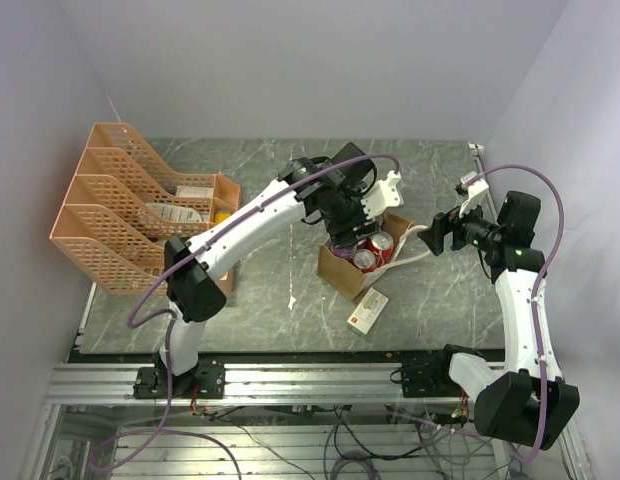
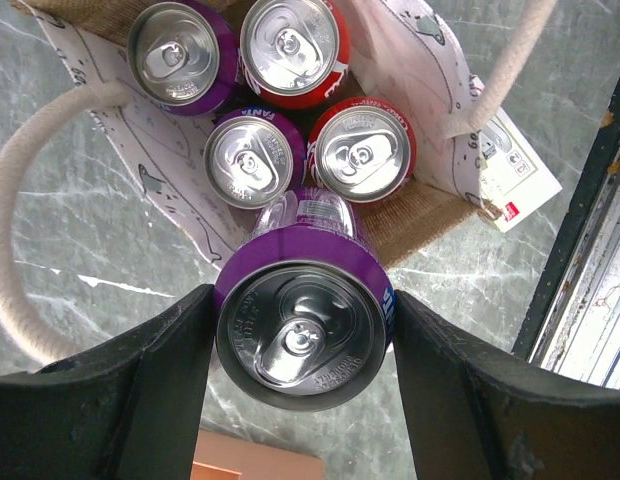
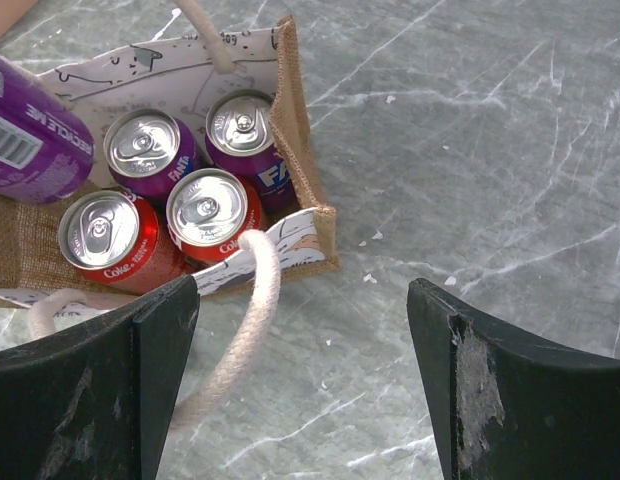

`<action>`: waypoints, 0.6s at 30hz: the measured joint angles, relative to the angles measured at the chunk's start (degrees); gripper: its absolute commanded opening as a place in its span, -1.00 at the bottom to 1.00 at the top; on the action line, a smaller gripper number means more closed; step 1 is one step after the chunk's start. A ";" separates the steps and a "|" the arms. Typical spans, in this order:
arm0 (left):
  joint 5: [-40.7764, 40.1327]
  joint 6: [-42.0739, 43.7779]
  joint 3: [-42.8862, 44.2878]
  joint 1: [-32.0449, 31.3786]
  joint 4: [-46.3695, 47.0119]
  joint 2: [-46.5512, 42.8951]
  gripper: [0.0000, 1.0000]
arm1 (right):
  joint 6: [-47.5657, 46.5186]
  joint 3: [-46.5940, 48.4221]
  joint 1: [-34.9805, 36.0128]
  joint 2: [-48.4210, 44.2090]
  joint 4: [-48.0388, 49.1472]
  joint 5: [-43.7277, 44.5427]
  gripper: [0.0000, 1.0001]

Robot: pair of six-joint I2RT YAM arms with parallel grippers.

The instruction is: Place the beverage into the canvas bag

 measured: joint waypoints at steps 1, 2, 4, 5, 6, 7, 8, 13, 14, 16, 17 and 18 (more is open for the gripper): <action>-0.04 0.11 0.00 0.00 -0.17 -0.48 -0.86 | 0.00 0.00 0.00 0.00 0.00 0.00 0.70; -0.07 0.17 0.00 0.00 -0.39 -0.96 -0.86 | 0.00 0.00 0.00 0.00 0.02 0.00 0.70; -0.11 0.44 0.02 0.00 -1.03 -2.01 -0.86 | 0.00 0.00 0.00 0.00 0.00 0.00 0.70; -0.11 0.57 0.07 0.00 -1.42 -2.36 -0.86 | 0.00 0.00 0.00 0.00 0.00 0.00 0.70; -0.09 0.61 0.26 0.00 -1.86 -2.47 -0.86 | 0.00 0.00 0.00 0.00 0.00 0.00 0.70; -0.09 0.63 0.63 -0.02 -2.38 -2.47 -0.86 | 0.00 0.00 0.00 0.00 0.00 0.00 0.70; -0.11 0.66 0.90 -0.04 -2.86 -2.38 -0.86 | 0.00 0.00 0.00 0.00 0.00 0.00 0.70; -0.15 1.03 4.68 -0.07 -6.29 0.39 -0.86 | -0.15 0.00 0.00 0.00 0.00 0.00 0.71; -0.17 1.05 5.44 -0.07 -6.93 1.25 -0.86 | -0.15 0.00 0.00 0.00 0.00 0.00 0.71; -0.22 1.22 5.86 -0.07 -7.69 2.32 -0.86 | -0.17 0.00 0.00 0.00 0.00 0.00 0.71; -0.24 1.27 5.92 -0.07 -8.11 2.80 -0.86 | -0.17 0.00 0.00 0.00 0.00 0.00 0.71; -0.26 1.38 5.92 -0.07 -8.44 3.08 -0.86 | -0.17 0.00 0.00 0.00 0.00 0.00 0.71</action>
